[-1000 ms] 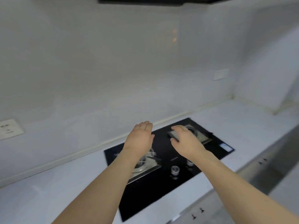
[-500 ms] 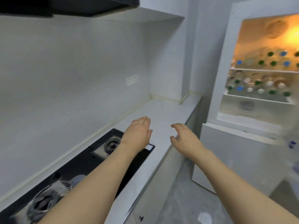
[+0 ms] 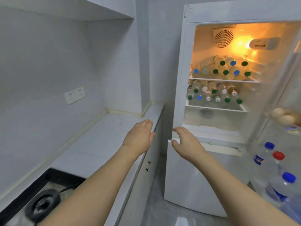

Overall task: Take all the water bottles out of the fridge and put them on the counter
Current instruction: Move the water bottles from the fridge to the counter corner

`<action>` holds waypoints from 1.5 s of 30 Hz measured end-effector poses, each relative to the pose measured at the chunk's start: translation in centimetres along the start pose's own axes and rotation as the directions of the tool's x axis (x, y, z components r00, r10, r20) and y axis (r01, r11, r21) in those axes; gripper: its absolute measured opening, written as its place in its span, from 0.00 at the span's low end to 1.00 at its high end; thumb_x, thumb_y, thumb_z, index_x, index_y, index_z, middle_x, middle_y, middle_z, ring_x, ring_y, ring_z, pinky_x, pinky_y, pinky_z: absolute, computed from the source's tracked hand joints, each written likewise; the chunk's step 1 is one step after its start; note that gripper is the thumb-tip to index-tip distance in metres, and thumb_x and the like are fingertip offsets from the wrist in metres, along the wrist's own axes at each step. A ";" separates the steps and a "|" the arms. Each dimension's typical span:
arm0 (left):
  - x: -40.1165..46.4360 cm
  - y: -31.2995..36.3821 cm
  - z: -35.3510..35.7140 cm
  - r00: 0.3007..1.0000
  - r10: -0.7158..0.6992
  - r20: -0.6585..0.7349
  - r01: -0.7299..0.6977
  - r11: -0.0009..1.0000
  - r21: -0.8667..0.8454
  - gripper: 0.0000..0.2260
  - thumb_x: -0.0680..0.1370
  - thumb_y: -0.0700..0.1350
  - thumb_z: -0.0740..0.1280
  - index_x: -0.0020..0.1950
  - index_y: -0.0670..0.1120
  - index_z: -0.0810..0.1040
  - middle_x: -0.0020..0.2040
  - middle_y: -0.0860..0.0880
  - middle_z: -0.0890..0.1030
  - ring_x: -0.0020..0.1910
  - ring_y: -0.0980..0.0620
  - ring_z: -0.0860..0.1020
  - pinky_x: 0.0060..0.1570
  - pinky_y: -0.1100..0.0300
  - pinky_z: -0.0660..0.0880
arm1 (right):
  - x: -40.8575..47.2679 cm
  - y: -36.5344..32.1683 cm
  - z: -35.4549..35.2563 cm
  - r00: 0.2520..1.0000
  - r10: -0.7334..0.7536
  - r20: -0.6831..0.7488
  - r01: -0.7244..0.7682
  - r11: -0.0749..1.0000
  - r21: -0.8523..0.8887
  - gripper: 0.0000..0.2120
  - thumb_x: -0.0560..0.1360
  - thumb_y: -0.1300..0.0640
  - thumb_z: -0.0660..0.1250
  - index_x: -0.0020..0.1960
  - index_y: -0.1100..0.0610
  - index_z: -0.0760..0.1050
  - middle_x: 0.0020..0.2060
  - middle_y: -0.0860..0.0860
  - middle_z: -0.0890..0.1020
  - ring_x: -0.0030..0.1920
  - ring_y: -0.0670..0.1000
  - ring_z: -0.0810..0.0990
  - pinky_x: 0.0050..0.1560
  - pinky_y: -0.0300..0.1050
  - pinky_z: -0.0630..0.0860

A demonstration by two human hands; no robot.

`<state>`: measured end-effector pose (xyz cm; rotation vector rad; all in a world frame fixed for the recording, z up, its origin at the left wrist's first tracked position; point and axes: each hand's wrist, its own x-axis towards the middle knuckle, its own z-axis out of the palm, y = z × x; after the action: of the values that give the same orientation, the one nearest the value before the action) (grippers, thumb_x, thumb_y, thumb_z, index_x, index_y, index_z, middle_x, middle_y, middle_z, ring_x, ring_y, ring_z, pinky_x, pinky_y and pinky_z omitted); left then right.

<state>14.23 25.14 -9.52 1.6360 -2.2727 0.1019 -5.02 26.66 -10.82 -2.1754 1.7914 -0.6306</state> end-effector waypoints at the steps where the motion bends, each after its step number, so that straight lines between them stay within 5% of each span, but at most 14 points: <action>1: 2.0 -0.1 0.3 1.000 0.020 -0.008 -0.020 1.000 -0.007 0.19 0.82 0.49 0.56 0.72 0.45 0.64 0.71 0.49 0.68 0.68 0.49 0.67 0.62 0.57 0.68 | 1.6 0.6 -0.3 1.000 0.012 -0.014 -0.012 1.000 -0.008 0.24 0.80 0.55 0.60 0.74 0.57 0.62 0.73 0.51 0.66 0.72 0.51 0.65 0.70 0.45 0.62; 18: 29.3 8.5 3.4 0.911 0.378 -0.166 -0.399 0.910 -0.112 0.19 0.81 0.47 0.60 0.71 0.44 0.66 0.68 0.47 0.71 0.65 0.48 0.70 0.62 0.54 0.70 | 19.6 14.7 -11.2 0.940 0.205 -0.273 -0.217 0.976 -0.015 0.25 0.77 0.57 0.63 0.73 0.57 0.64 0.71 0.53 0.69 0.69 0.52 0.68 0.67 0.46 0.65; 24: 38.1 12.2 4.0 0.885 0.399 -0.239 -0.432 0.896 -0.101 0.12 0.80 0.45 0.61 0.62 0.43 0.72 0.60 0.47 0.74 0.55 0.47 0.73 0.48 0.56 0.71 | 25.9 19.3 -15.4 0.903 0.205 -0.379 -0.210 0.977 0.030 0.22 0.76 0.56 0.63 0.70 0.55 0.68 0.66 0.53 0.73 0.66 0.54 0.71 0.64 0.50 0.70; 34: 53.0 17.0 6.3 0.915 0.347 -0.204 -0.375 0.920 -0.114 0.14 0.80 0.47 0.60 0.63 0.43 0.72 0.60 0.44 0.75 0.54 0.46 0.75 0.47 0.56 0.70 | 36.8 28.0 -21.8 0.817 0.257 -0.516 -0.270 0.962 0.051 0.22 0.78 0.56 0.62 0.71 0.57 0.67 0.68 0.54 0.71 0.66 0.55 0.72 0.63 0.50 0.70; 41: 61.3 20.6 9.3 0.913 0.366 -0.181 -0.381 0.923 -0.051 0.15 0.79 0.52 0.60 0.63 0.46 0.70 0.58 0.47 0.76 0.52 0.48 0.76 0.45 0.58 0.71 | 42.7 34.5 -24.9 0.765 0.313 -0.563 -0.348 0.936 0.046 0.20 0.78 0.57 0.63 0.68 0.57 0.67 0.64 0.56 0.72 0.57 0.56 0.78 0.50 0.44 0.73; 45: 65.0 22.1 10.9 0.923 0.371 -0.100 -0.376 0.926 -0.033 0.22 0.79 0.51 0.60 0.72 0.45 0.63 0.69 0.45 0.70 0.62 0.45 0.72 0.55 0.51 0.73 | 45.4 36.9 -25.5 0.756 0.326 -0.568 -0.387 0.922 0.015 0.21 0.77 0.54 0.62 0.69 0.55 0.65 0.62 0.56 0.75 0.55 0.58 0.78 0.47 0.46 0.73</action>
<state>-27.09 -29.20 3.44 1.1283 -2.4645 0.2036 -42.43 -23.35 2.26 -1.7140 2.5026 -1.1943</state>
